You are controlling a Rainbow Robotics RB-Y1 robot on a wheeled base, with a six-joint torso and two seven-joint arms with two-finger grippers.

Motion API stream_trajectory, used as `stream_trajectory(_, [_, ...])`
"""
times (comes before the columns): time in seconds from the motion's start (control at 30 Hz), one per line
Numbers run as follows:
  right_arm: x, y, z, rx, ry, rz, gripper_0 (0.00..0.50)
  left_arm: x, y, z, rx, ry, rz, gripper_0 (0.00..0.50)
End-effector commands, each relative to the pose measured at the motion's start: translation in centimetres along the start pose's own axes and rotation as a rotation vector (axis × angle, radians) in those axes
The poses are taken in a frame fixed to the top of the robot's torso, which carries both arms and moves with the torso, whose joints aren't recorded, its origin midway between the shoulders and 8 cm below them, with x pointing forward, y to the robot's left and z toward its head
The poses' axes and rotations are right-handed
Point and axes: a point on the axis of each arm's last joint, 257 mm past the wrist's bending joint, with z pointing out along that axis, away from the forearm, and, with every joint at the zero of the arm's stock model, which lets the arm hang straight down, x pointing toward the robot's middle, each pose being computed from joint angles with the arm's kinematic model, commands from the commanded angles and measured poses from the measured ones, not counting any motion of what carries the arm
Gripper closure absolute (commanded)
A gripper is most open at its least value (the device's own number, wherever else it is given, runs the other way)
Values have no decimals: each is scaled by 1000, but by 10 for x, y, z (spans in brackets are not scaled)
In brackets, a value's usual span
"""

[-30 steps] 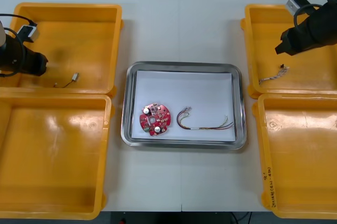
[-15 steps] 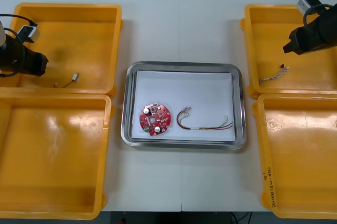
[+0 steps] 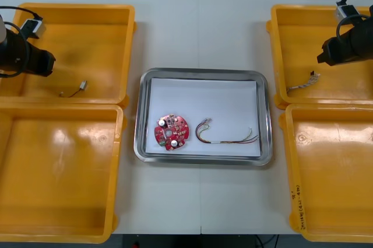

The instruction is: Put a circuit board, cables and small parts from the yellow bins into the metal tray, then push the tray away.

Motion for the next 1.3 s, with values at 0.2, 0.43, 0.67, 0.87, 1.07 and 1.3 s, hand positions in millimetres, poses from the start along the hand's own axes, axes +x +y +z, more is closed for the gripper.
stream_trajectory(0.2, [-13, -26, -10, 33, -27, 119, 0, -67, -56, -21, 72, -117, 135, 500])
stream_trajectory(0.43, [-11, -16, -1, 22, -25, 216, 0, -76, -83, -17, 105, -128, 130, 500])
stream_trajectory(0.67, [-16, 2, 9, -5, -39, 282, 0, -74, -89, -16, 119, -121, 127, 500])
stream_trajectory(0.87, [-16, 15, 15, -22, -38, 290, 0, -72, -85, -15, 112, -113, 126, 497])
stream_trajectory(1.07, [-12, 23, 21, -21, -24, 276, 0, -71, -79, -16, 97, -111, 130, 0])
stream_trajectory(1.3, [-1, 16, 35, 9, -42, 261, 0, -71, -77, -16, 91, -108, 131, 0])
